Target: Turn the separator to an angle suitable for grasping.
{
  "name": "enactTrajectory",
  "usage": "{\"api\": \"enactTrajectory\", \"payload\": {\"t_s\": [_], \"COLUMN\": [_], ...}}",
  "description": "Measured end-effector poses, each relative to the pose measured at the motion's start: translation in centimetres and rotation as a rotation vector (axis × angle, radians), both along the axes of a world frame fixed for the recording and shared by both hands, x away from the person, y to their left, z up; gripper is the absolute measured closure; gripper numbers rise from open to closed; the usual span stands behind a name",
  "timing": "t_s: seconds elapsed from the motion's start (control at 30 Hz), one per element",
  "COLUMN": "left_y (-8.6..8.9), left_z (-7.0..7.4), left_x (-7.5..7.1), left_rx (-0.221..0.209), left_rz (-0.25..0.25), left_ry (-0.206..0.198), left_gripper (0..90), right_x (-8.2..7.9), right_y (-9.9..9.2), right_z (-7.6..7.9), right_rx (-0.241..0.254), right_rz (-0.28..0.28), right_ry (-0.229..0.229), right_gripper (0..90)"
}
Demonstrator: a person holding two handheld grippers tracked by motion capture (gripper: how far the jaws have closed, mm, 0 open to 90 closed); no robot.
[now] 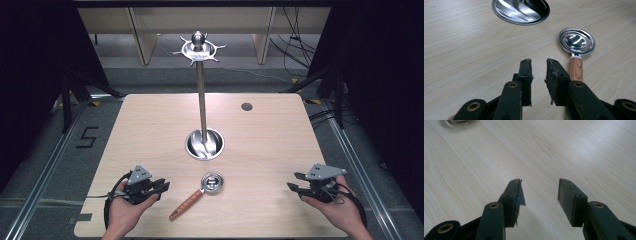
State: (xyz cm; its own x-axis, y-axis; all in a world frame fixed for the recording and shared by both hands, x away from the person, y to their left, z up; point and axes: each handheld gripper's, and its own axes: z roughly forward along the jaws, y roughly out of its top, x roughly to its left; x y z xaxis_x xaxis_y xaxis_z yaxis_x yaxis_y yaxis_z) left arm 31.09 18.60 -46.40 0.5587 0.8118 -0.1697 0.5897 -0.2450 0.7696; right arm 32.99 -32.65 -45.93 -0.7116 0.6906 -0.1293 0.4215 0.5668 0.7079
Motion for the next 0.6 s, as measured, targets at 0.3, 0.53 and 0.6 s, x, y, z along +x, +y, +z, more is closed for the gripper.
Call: {"api": "enactTrajectory", "payload": {"t_s": [0.3,0.53,0.6], "left_y": [-4.5,-7.3,-7.1], "left_z": [0.5,-1.0,-1.3], "left_x": [-2.0,-2.4,-2.3], "left_rx": [0.09,0.27,0.277], "left_rz": [-0.223,-0.313,-0.305], "left_ry": [0.131,0.271,0.292], "left_gripper": [89.2,89.4,89.4], "right_x": [0.2,0.0,0.0], "right_y": [-0.1,0.1,0.1], "right_z": [-0.5,-0.6,-0.7], "right_rx": [0.0,0.011,0.02], "right_rz": [0.001,-0.003,-0.005], "right_ry": [0.022,0.039,0.054], "right_gripper": [53.7,53.9,53.9]}}
